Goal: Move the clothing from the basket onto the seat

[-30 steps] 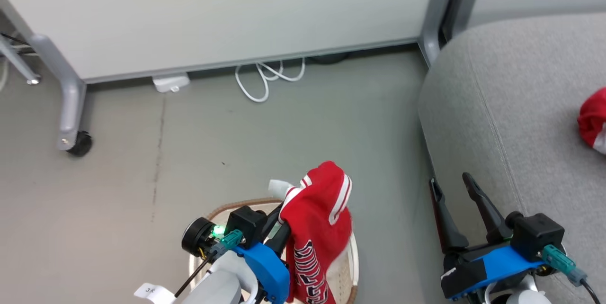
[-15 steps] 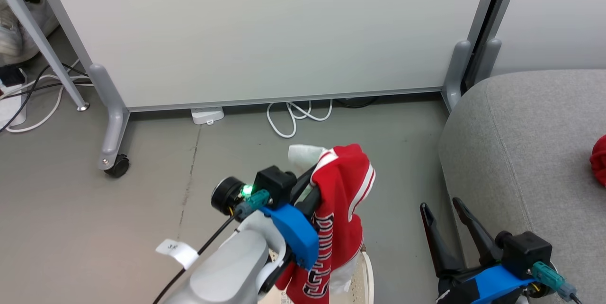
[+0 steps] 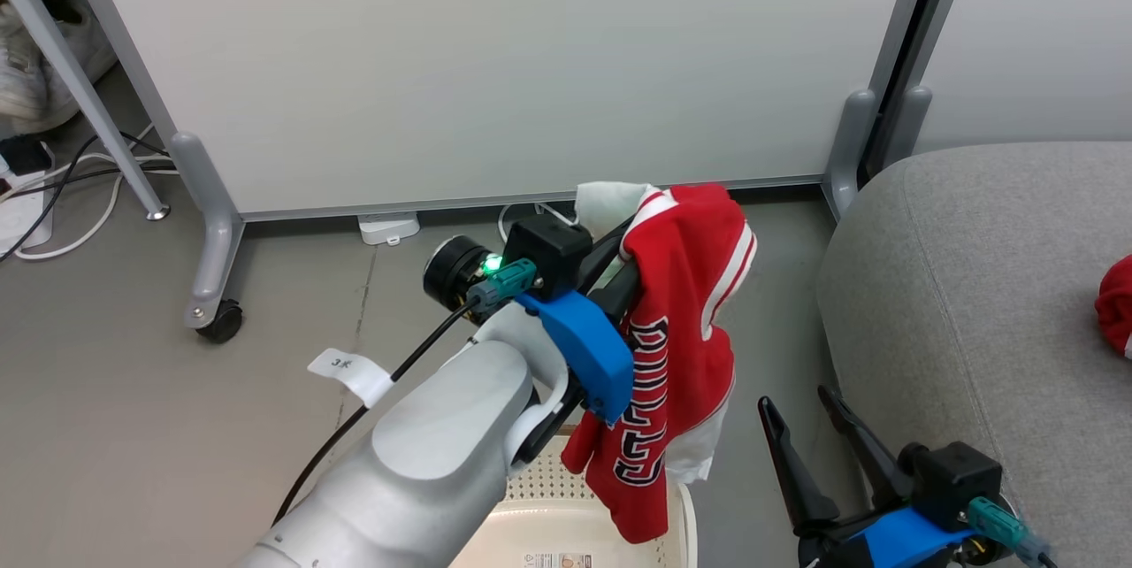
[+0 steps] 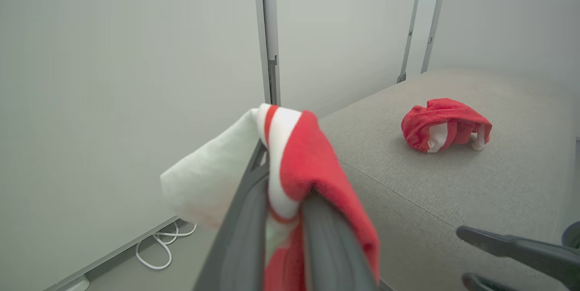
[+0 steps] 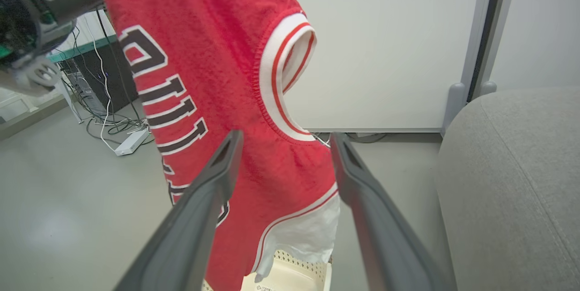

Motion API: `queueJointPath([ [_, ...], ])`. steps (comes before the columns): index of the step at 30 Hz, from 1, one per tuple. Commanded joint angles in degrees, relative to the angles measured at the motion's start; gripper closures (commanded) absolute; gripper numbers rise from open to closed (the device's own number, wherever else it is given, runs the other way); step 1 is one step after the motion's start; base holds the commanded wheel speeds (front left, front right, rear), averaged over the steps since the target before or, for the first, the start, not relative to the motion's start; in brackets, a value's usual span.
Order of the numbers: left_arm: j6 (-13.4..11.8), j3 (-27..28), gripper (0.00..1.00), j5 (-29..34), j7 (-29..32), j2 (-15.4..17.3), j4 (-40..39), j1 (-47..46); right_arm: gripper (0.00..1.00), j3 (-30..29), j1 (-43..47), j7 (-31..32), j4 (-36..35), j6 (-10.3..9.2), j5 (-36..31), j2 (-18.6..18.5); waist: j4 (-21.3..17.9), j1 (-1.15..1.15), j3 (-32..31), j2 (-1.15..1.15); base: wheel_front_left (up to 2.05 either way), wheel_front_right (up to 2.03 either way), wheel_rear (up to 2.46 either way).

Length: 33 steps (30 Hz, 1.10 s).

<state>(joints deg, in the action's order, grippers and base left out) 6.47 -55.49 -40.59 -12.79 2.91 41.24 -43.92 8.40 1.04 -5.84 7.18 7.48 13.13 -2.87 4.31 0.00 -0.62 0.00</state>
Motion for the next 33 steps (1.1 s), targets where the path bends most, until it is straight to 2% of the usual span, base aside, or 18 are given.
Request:
queueJointPath([
  [1, -0.61, -0.63, 1.00, -0.82, 0.17, 0.00, -0.48, -1.26, 0.00, 0.26, 0.24, 0.14, -0.01, 0.03, 0.14, -0.03, -0.12, 0.00, 0.03, 0.00, 0.00, 0.00, 0.00],
  [19, -4.05, -9.17, 1.00, -10.13, 0.53, -0.02, -1.86, -6.84, 0.00, 2.29, -0.99, -0.10, 0.96, 0.03, 0.29, -0.03, -1.51, 0.00, 0.35, 0.00, 0.00, 0.00, 0.00],
  [28, -4.70, -11.92, 1.00, -12.97, -0.61, -0.02, -1.38, -7.90, 0.00, 8.02, -3.61, 0.85, 2.52, 0.03, 0.45, -0.04, -1.70, 0.00, 0.70, 0.00, 0.00, 0.00, 0.00],
  [33, -5.05, -13.28, 1.00, -14.15, -1.06, -0.02, -1.28, -8.54, 0.00, 11.02, -6.62, 1.03, 6.22, 0.03, 0.38, -0.05, -1.69, 0.00, 1.12, 0.00, 0.00, 0.00, 0.00],
])
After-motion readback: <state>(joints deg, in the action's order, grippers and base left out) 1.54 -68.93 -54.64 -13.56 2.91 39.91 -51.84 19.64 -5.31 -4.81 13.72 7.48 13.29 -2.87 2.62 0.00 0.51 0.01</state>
